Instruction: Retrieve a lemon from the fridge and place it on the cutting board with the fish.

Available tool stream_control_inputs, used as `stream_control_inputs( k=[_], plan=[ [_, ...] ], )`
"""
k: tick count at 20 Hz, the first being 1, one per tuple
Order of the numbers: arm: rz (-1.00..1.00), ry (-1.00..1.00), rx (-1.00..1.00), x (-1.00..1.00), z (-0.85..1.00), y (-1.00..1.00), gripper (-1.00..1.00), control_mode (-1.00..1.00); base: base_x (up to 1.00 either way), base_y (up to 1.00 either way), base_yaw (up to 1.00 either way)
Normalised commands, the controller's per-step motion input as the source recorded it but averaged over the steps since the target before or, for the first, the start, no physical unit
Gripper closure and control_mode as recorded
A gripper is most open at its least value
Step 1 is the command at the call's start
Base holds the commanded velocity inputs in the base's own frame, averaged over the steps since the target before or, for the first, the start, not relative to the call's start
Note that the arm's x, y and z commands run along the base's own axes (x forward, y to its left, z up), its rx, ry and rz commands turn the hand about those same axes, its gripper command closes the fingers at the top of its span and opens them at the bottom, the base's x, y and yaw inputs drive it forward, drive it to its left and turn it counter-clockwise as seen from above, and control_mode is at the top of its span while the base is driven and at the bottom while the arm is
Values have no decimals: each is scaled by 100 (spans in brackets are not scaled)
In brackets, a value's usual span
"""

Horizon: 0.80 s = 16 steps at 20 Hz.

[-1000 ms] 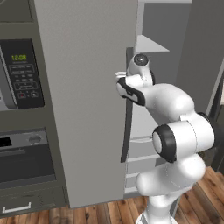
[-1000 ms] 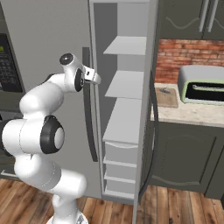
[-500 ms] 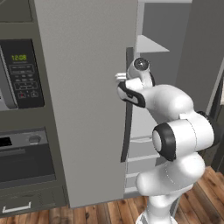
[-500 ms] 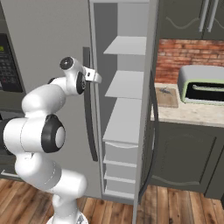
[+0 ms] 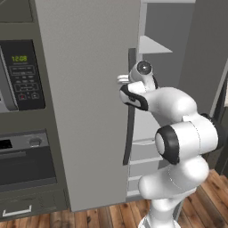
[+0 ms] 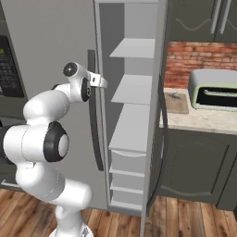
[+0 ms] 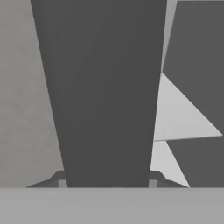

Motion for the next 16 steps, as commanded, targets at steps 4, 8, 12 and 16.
stream_control_inputs(
  k=[4, 8, 12, 16],
  plan=[
    [0, 0, 0, -53, 0, 13, 100, -100, 0, 0, 0],
    [-6, -1, -6, -96, 3, 35, 100, -100, 0, 0, 0],
    [-11, 0, -12, -100, 11, 62, 100, -100, 0, 0, 0],
    [-16, 1, -10, -100, 15, 68, 100, -100, 0, 0, 0]
  ],
)
